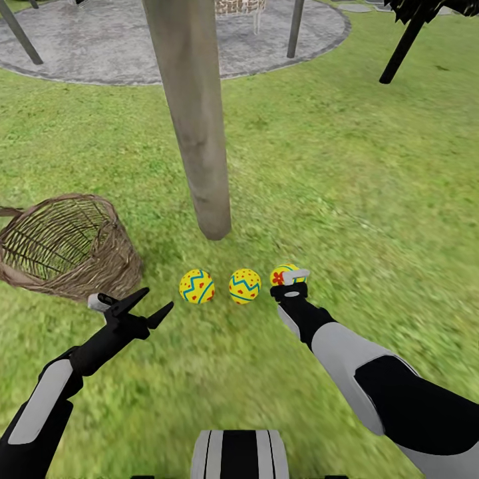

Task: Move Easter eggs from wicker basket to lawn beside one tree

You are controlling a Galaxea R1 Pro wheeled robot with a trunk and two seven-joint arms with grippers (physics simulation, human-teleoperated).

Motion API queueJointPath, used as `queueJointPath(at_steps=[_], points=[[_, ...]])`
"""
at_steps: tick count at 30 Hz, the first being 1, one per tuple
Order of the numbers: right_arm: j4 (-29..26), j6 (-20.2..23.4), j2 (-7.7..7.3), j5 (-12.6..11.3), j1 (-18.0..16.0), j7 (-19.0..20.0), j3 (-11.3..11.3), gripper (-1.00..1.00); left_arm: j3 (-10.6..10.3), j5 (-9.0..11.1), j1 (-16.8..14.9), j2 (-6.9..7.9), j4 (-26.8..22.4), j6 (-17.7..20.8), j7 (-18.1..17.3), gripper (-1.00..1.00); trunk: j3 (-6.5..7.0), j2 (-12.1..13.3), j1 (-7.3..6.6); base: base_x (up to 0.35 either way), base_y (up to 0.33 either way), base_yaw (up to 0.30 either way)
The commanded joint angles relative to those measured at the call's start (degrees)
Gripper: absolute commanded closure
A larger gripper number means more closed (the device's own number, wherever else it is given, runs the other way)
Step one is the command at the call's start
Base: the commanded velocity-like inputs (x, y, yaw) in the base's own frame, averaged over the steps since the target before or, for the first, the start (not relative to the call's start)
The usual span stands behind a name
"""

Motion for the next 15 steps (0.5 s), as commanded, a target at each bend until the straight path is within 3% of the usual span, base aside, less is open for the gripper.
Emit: queueJointPath(at_steps=[1,15], points=[[-0.1,0.28,-0.02,-0.5,0.01,-0.37,0.52,1.0,0.03,-0.05,-0.03,-0.01,0.05,0.23,-0.18,-1.0,-0.26,-0.03,0.01,0.0,0.0,0.0],[-1.56,0.07,0.02,-0.14,-0.01,-0.63,0.53,1.0,-0.43,-0.06,-0.03,-0.02,0.01,0.24,-0.18,-1.0,-3.36,-0.22,0.37,0.0,0.0,0.0]])
